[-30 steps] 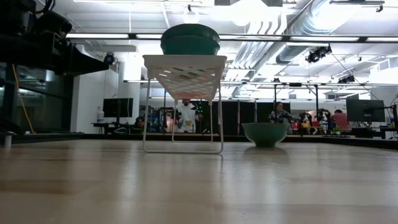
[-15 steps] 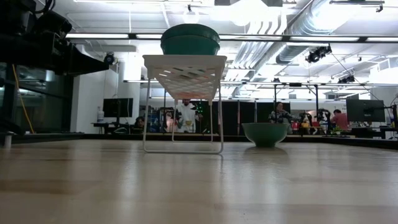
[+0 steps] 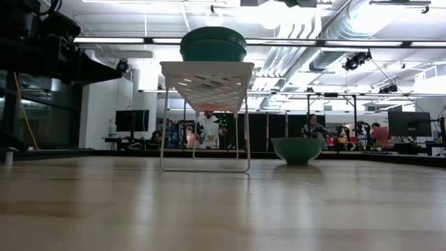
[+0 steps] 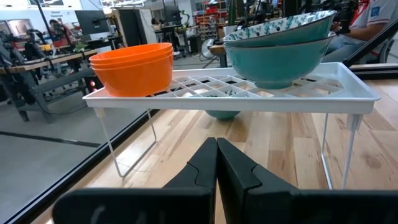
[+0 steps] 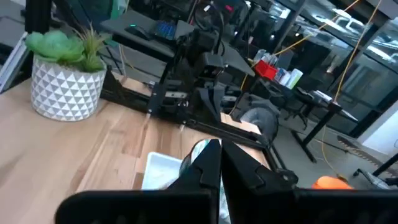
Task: Pick & Place Mini bowls
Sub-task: Stack the bottom blue white pattern bowl on top of the other blue white pattern bowl on the shelf
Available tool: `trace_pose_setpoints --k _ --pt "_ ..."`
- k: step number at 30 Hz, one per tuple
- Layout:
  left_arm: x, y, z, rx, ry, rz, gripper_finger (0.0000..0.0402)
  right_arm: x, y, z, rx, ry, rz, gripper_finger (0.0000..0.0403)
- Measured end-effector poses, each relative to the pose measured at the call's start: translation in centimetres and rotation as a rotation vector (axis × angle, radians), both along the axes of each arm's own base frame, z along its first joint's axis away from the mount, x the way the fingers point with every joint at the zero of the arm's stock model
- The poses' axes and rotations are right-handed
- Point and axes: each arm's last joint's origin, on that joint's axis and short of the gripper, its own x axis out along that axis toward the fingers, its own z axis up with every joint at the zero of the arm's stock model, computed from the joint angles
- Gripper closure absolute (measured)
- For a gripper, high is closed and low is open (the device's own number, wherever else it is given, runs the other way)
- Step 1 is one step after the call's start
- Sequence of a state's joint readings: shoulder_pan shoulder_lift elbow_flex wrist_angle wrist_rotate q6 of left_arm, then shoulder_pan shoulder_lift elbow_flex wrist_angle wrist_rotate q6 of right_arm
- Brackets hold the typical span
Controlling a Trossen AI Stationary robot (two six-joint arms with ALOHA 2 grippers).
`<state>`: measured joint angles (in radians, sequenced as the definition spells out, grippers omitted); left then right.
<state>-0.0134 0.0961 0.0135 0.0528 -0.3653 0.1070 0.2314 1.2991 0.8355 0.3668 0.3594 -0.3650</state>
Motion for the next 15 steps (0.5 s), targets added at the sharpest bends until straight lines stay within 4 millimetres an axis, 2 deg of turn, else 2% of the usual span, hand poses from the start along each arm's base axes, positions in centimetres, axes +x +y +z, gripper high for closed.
trace_pose_setpoints --k 6,10,13,15 --pt "0.0 0.0 0.0 0.000 0.000 0.000 0.0401 -0.2 -0.9 -1.6 0.070 -0.079 0.017 0.0403" --pt "0.0 0.0 0.0 0.000 0.000 -0.002 0.0401 0.0 -1.9 -1.5 0.102 -0.099 0.013 0.0402" --pt "0.0 0.0 0.0 0.000 0.000 -0.004 0.0401 0.8 -2.5 -1.8 0.147 -0.111 0.043 0.0402" --pt "0.0 0.0 0.0 0.000 0.000 -0.004 0.0401 1.3 -2.9 -2.7 0.148 -0.090 0.035 0.0402"
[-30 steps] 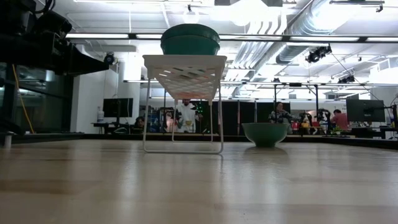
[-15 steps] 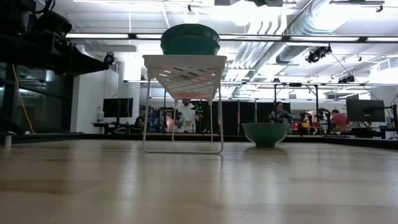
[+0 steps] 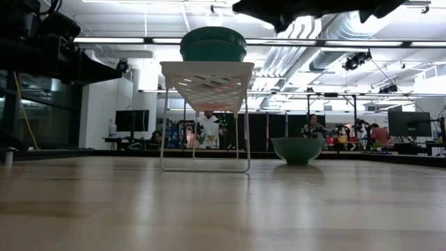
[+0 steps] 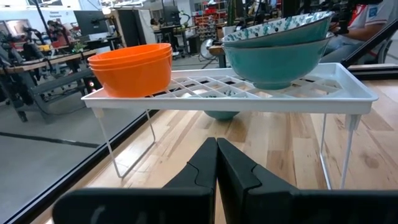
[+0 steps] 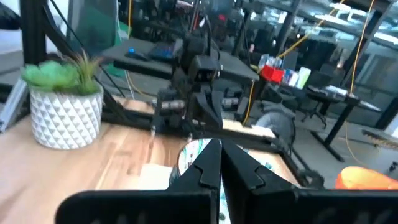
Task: Pick & Place Mini bowls
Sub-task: Stack the bottom blue white pattern bowl on top of the other blue white pattern bowl on the shelf
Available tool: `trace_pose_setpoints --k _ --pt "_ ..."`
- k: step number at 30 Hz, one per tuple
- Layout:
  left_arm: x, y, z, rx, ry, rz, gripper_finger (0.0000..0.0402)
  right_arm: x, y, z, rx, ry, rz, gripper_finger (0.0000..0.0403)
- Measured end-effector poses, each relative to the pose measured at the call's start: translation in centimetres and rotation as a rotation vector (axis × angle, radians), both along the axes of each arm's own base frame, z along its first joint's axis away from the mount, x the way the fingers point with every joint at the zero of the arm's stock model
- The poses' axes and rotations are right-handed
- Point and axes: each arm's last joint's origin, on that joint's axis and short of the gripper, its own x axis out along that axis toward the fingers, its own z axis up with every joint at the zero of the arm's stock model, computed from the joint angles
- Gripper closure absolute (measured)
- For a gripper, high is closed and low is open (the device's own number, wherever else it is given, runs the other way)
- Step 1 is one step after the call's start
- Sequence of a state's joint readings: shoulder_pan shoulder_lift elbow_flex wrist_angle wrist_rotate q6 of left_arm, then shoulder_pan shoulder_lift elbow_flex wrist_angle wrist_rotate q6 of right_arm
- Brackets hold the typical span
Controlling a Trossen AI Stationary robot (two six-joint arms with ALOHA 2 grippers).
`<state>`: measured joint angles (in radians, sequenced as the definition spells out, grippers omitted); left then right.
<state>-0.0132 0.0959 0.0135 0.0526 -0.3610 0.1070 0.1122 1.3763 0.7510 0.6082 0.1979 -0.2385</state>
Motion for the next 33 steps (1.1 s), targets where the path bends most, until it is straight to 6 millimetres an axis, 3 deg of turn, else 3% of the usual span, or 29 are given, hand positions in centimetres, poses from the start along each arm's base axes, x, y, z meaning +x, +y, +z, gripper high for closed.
trace_pose_setpoints --k 7,27,33 --pt "0.0 0.0 0.0 0.000 0.002 -0.003 0.0401 1.4 -0.6 -1.9 0.036 0.028 0.003 0.0402" --pt "0.0 0.0 0.0 0.000 0.001 -0.003 0.0401 1.3 -1.0 -2.5 0.054 0.096 -0.013 0.0403" --pt "0.0 0.0 0.0 0.000 0.000 -0.003 0.0401 1.3 -1.1 -2.0 0.032 0.052 -0.018 0.0403"
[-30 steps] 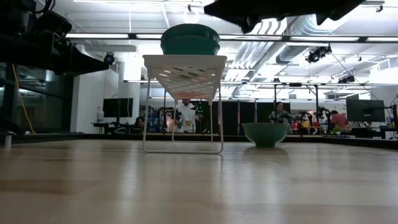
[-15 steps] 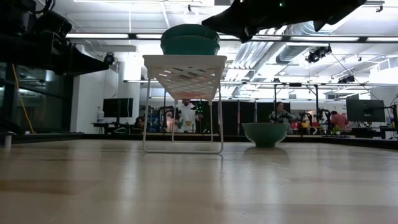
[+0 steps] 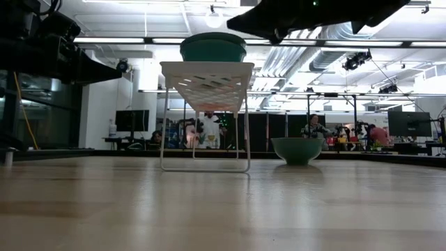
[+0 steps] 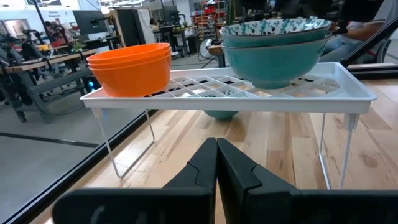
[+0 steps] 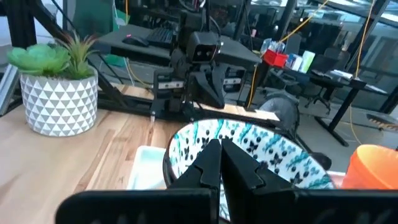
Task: Pick & Place Mini bowls
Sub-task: Stack the bottom blue white pattern bowl on top of the other blue white pattern bowl on the shelf, then stack the blue white pattern bowl on top of the other blue white pattern bowls on the shelf
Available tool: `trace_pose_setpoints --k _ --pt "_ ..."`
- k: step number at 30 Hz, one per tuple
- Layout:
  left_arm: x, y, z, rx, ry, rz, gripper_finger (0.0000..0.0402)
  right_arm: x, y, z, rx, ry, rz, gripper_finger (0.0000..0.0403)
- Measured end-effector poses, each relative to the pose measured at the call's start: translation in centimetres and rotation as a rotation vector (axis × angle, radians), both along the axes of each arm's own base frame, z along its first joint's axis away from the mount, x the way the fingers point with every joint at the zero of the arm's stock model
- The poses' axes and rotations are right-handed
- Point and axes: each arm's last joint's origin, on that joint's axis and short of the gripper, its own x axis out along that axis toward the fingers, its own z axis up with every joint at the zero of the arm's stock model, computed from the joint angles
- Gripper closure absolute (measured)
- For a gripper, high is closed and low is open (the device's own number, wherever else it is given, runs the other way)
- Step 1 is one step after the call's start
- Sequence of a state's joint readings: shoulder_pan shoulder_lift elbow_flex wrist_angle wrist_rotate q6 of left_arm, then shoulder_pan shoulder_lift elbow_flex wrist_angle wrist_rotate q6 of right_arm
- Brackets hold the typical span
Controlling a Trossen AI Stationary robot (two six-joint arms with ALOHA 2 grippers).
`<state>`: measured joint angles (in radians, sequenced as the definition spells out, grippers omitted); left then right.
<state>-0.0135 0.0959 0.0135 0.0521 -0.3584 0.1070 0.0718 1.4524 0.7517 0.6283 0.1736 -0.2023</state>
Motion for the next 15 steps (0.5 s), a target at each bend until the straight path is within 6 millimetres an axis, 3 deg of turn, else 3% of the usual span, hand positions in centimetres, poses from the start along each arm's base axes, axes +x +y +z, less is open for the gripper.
trace_pose_setpoints --k 6,15 --pt "0.0 0.0 0.0 0.000 0.000 0.000 0.0401 -1.1 -0.3 1.5 -0.078 -0.012 -0.063 0.0403" --pt "0.0 0.0 0.0 0.000 0.000 0.000 0.0401 -5.4 -1.9 3.7 -0.190 0.162 -0.385 0.0403"
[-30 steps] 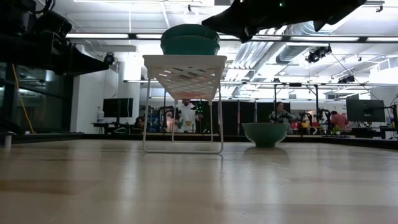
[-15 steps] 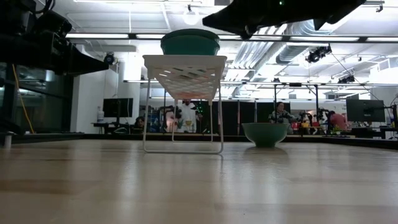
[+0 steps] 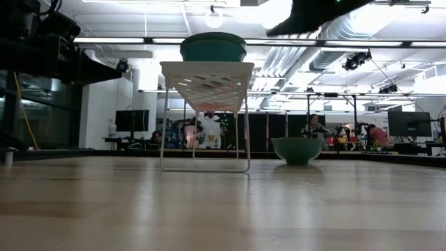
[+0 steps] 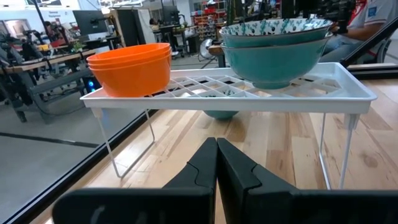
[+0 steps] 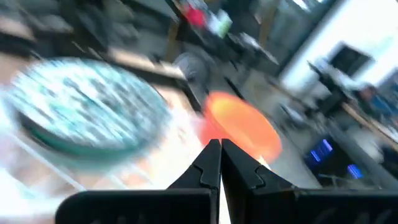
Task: Pick & Place Mini bowls
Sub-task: Stack the blue white pattern bowl on top of the other blue white pattern bowls on the shelf
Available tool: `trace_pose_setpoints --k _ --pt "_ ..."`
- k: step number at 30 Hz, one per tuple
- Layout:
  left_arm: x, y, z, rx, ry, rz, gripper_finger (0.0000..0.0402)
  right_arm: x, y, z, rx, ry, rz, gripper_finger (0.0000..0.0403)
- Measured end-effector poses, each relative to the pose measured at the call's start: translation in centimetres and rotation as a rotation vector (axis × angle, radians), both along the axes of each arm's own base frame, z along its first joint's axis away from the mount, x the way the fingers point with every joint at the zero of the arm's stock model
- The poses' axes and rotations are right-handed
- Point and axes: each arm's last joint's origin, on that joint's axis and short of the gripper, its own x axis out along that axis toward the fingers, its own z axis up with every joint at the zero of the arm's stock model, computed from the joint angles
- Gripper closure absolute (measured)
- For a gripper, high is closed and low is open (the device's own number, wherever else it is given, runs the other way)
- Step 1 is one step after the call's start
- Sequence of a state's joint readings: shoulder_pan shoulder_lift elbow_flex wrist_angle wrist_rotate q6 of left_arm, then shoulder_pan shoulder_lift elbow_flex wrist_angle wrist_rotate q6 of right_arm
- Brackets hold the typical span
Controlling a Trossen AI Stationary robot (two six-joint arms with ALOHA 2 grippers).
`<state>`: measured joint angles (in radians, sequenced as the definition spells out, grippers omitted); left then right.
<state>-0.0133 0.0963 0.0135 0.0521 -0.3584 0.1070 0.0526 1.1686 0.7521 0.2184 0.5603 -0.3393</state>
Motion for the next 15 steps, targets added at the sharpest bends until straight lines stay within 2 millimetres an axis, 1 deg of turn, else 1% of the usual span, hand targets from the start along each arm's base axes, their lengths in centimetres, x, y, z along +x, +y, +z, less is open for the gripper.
trace_pose_setpoints --k 2,5,10,15 --pt "0.0 0.0 0.0 0.000 0.000 0.000 0.0401 -0.9 -0.9 -0.1 0.023 0.050 -0.061 0.0403" --pt "0.0 0.0 0.0 0.000 0.000 0.001 0.0401 -2.1 -2.3 -0.3 0.083 0.105 -0.099 0.0403" --pt "0.0 0.0 0.0 0.000 0.000 0.001 0.0401 -3.5 -5.1 -1.3 0.269 0.193 -0.091 0.0403" --pt "0.0 0.0 0.0 0.000 0.000 0.001 0.0401 -4.1 -7.6 -2.9 0.456 0.280 -0.051 0.0403"
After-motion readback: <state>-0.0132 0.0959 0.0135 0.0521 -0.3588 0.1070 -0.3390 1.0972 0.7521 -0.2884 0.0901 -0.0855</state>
